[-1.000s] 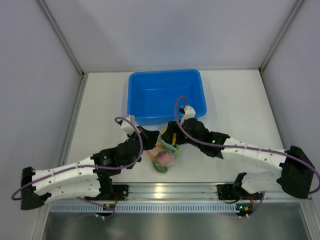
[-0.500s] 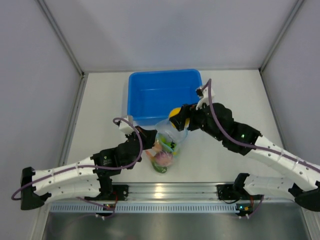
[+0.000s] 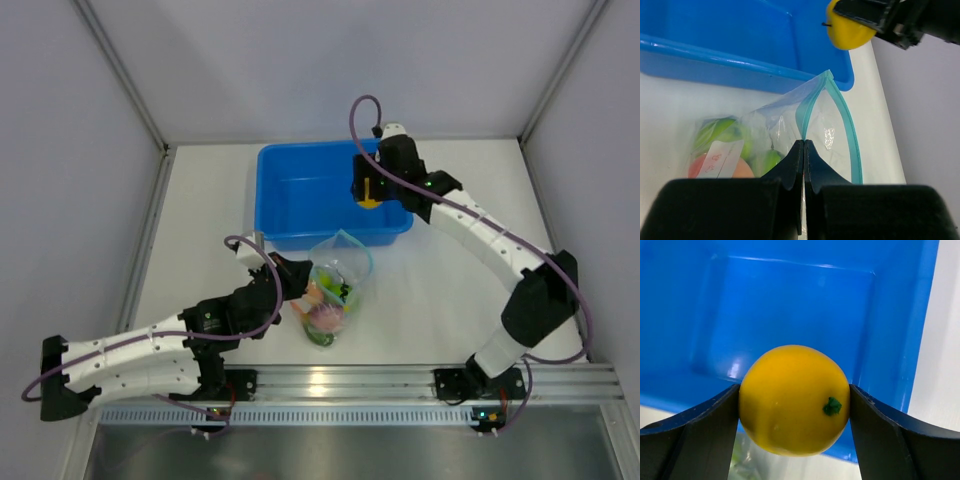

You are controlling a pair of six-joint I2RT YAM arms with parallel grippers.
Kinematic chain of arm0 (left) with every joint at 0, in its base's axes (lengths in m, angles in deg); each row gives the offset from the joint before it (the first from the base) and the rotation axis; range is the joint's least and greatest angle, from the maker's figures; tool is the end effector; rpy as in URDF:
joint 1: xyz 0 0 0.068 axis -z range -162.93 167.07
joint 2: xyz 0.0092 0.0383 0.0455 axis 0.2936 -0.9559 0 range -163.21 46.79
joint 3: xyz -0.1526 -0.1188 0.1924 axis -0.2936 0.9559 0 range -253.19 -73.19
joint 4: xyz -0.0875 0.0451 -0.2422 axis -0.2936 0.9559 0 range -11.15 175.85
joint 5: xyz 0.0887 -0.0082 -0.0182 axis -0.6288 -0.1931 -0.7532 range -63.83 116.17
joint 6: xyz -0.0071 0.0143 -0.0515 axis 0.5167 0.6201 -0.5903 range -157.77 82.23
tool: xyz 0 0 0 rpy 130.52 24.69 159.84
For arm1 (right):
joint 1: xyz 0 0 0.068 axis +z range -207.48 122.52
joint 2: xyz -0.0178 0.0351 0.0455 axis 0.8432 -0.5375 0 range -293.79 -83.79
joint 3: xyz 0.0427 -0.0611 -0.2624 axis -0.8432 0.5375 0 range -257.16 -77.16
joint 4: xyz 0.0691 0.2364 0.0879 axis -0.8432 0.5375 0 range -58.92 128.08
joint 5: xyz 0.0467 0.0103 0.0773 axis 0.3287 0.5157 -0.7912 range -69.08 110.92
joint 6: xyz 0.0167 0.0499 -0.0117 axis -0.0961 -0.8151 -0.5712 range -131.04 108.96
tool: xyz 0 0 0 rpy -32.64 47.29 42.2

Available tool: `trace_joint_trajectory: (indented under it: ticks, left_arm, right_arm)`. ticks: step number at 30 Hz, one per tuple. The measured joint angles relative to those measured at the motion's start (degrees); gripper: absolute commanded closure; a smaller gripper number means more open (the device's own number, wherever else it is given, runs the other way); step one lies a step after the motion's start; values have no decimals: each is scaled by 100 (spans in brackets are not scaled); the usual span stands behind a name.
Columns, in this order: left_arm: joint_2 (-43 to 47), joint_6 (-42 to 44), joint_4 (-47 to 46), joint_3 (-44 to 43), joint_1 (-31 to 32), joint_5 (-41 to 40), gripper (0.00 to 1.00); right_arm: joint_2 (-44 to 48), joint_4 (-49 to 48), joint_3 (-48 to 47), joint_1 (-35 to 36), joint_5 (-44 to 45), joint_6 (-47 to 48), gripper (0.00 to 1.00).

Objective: Open the zip-top bag and remove the fake food

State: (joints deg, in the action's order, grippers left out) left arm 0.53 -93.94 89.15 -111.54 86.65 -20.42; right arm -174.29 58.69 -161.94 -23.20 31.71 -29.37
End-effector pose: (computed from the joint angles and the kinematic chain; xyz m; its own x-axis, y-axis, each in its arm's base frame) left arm 0.0878 -0.1614 0.2992 -0.3956 -0.5734 -0.7175 0.1339 0.7368 -0.6627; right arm 0.3039 0.1991 0.3528 -0.5645 -0.0109 -0.8254 -0.2598 0.9514 0.1652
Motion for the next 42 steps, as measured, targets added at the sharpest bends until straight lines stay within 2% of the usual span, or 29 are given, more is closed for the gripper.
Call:
trace_joint_trajectory:
  ticks: [3, 7, 16, 17, 18, 22, 30, 35, 38, 42]
  left_arm:
    - [-26, 68, 2, 0, 0, 61, 100]
    - [-116, 181, 4, 0, 0, 162, 100]
    - [-164, 496, 22, -114, 0, 369, 100]
    - [-170, 511, 22, -120, 0, 376, 100]
    - [-177, 518, 22, -125, 0, 380, 100]
    - [-203, 522, 24, -131, 0, 393, 100]
    - [-240, 474, 37, -232, 0, 393, 100]
    - [-334, 330, 39, -304, 0, 391, 100]
    - [-339, 197, 44, -304, 0, 385, 100]
    - [-313, -42, 46, -304, 0, 378, 100]
  right_arm:
    - [-619, 50, -184, -133, -44, 122, 28]
    - [-1231, 103, -400, -195, -155, 181, 1]
    - [-1292, 179, -551, -227, -623, 107, 1]
    - [-1224, 160, -535, -260, -791, 50, 1]
    - [-1130, 122, -483, -295, -935, 2, 10]
    - [-431, -4, 46, -428, -1515, -323, 25]
    - [1526, -221, 1360, -81, -1753, -1032, 44]
    - [2118, -315, 1759, 745, -1578, -1377, 46]
    - [2184, -372, 2020, 1327, -1311, -1613, 50]
    - [2188, -566, 2605, 2009, -782, -2092, 50]
